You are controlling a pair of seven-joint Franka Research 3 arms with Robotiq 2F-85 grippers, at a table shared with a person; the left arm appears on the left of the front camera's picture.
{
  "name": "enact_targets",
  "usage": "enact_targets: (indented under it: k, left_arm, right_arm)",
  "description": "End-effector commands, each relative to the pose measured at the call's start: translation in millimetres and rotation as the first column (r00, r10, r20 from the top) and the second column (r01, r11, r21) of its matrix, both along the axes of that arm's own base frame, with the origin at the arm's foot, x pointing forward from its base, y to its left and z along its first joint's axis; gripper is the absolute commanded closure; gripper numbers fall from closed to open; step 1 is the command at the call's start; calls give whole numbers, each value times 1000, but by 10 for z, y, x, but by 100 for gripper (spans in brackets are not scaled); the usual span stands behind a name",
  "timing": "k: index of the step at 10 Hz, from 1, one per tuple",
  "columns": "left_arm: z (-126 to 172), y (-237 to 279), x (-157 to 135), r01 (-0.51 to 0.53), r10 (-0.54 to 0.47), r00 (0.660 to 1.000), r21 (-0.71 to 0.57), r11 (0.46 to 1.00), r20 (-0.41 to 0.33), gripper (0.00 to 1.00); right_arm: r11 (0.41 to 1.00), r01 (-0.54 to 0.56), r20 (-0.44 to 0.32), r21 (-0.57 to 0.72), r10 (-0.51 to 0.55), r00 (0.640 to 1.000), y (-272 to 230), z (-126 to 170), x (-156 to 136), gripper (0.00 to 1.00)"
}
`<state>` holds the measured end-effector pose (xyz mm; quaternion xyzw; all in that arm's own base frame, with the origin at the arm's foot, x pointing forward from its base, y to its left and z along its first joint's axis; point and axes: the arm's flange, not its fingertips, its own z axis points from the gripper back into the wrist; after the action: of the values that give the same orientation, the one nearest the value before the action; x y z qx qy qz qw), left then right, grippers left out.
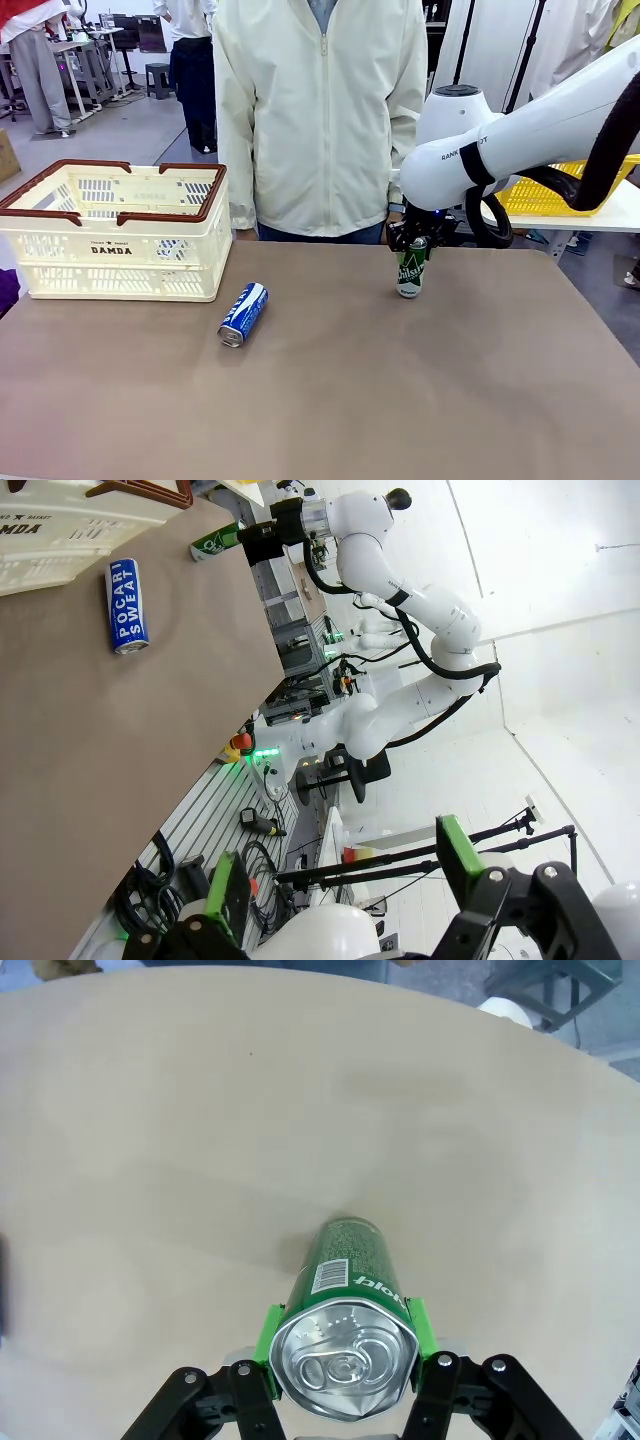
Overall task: Place the drinks into the Shopping basket.
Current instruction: Pick up one drink and place it into the Shopping basket.
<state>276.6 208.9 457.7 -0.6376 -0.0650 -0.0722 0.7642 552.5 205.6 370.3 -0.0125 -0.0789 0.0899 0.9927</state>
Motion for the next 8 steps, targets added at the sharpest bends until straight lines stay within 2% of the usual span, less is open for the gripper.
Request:
enact_targets:
  k: [1,2,3,4,5,6,8]
  left_arm:
    - [28,2,-11,-1,2,1000,-25,1000,6,0]
    - [28,2,-11,-1,2,1000,-25,1000,6,0]
    - [28,2,-11,-1,2,1000,-25,1000,6,0]
    - [28,2,-11,-1,2,1000,-25,1000,6,0]
    - [28,2,-11,-1,2,1000,-25,1000,6,0]
    - [28,2,-11,-1,2,1000,-25,1000,6,0]
    - [28,2,-11,-1,2,1000,-25,1000,6,0]
  right_arm:
    - [1000,4,8,21,-4,1000,-15,31,-13,100]
    - [999,-9,25,31,8,1000,-46,209,-76,100]
    - [996,-56,43,73,53,998,-71,576,-218,100]
    - [975,-154,8,161,155,988,7,1041,-496,100]
    - [929,-284,-55,237,305,951,183,1316,-808,100]
    - [888,-386,-59,248,412,909,428,1398,-1097,100]
    - [829,-515,-19,217,531,847,1123,1246,-1537,100]
